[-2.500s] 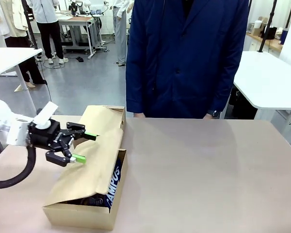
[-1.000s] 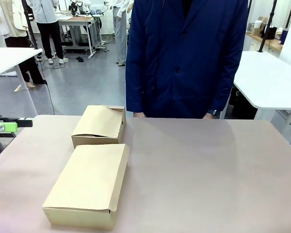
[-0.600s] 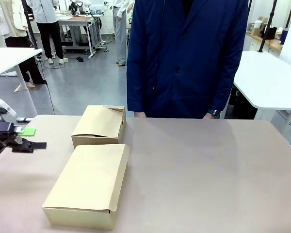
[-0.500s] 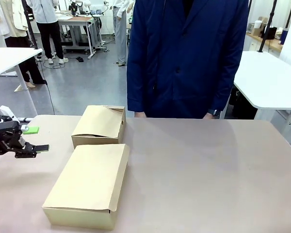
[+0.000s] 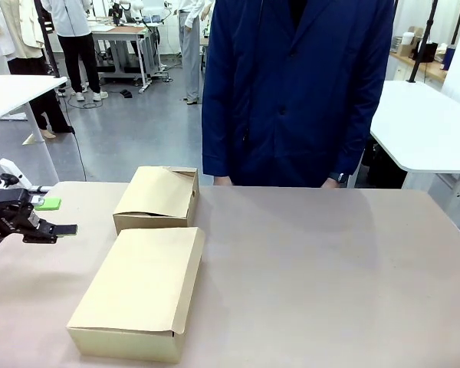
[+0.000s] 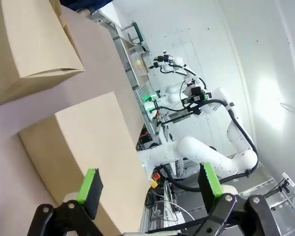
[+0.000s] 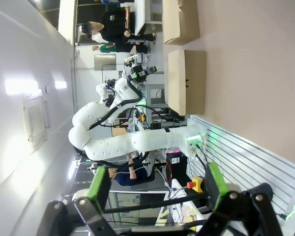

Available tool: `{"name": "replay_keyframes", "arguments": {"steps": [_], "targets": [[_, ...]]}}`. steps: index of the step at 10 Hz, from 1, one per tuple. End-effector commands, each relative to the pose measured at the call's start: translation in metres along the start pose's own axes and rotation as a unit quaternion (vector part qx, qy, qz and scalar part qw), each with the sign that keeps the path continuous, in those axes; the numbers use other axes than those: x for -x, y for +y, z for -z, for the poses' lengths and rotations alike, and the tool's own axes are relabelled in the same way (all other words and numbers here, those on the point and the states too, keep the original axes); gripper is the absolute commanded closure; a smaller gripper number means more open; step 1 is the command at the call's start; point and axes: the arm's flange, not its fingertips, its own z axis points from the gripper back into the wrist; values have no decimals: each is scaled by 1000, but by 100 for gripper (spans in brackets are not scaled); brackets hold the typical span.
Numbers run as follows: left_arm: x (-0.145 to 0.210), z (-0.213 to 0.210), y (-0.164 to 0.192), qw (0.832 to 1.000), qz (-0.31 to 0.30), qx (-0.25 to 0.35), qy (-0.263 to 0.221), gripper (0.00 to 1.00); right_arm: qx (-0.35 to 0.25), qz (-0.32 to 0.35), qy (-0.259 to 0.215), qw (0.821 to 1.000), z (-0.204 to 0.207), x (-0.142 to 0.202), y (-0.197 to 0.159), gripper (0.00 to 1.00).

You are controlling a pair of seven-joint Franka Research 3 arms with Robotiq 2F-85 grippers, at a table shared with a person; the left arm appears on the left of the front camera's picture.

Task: Place items inside the box.
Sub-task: Close the lid of the Mailer Box closest to the robot.

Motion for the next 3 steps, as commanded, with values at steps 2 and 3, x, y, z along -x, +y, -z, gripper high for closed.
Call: {"name": "replay_keyframes", "arguments": {"steps": [2, 3], "targets": [[8, 0, 1, 1000, 7, -1, 0, 0, -10, 0, -2, 1000, 0, 1, 3, 0], [8, 0, 1, 1000, 7, -1, 0, 0, -10, 0, -2, 1000, 0, 1, 3, 0]]}}
